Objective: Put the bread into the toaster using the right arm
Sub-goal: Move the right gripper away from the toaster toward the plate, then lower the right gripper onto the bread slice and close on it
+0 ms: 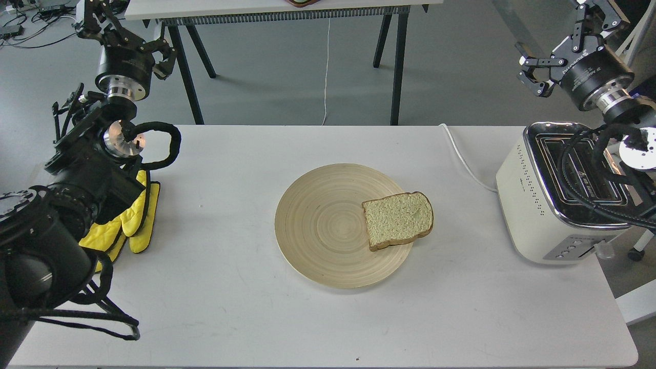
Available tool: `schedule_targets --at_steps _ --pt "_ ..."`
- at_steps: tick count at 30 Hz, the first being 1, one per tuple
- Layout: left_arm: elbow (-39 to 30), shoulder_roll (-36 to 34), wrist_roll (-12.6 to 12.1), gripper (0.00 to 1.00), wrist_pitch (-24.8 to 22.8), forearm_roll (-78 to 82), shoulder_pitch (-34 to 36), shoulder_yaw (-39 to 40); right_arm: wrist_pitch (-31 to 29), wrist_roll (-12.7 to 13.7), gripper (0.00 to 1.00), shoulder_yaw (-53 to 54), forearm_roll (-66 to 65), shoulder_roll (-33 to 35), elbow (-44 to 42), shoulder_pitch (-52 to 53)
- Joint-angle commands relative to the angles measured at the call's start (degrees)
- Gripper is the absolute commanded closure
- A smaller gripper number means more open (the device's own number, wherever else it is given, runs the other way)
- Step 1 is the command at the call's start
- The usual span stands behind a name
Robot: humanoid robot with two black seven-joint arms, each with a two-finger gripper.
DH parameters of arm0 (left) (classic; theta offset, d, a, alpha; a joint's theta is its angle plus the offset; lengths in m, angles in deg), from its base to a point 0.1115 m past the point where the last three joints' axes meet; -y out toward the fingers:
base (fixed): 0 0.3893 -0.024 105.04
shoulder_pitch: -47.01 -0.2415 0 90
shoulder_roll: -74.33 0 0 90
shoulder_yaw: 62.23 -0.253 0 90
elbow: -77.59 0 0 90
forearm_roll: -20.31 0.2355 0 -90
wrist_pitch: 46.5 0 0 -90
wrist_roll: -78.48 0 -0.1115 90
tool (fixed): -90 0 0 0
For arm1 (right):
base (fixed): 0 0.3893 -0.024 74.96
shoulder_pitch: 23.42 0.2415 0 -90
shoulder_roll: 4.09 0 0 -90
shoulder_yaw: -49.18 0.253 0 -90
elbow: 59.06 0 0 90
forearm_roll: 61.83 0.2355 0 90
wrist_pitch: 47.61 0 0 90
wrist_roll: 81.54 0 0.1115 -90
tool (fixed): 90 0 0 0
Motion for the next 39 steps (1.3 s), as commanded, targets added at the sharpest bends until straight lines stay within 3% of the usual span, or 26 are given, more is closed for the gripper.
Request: schedule_targets --at_steps 1,9,24,39 --pt "-0.01 0.27 -0.08 0.0 0.0 0.09 0.09 0.0 3.07 -0.35 0.01 -1.23 -10.46 2.02 7.54 -2.94" --pt "-0.01 0.35 -0.08 0.0 0.0 0.09 0.09 0.0 13.7 -2.11 0.01 -3.16 -32.98 -0.25 14.85 -12.17" --pt "-0.01 0.27 -0.08 0.0 0.0 0.09 0.09 0.0 30.58 -3.87 0.11 -26.89 -34.92 -6.5 14.32 -14.11" --pt "-0.01 0.27 -0.17 0.0 0.0 0.09 0.09 0.0 32.0 -3.87 0.22 -31.73 -34.84 -10.01 10.19 -14.81"
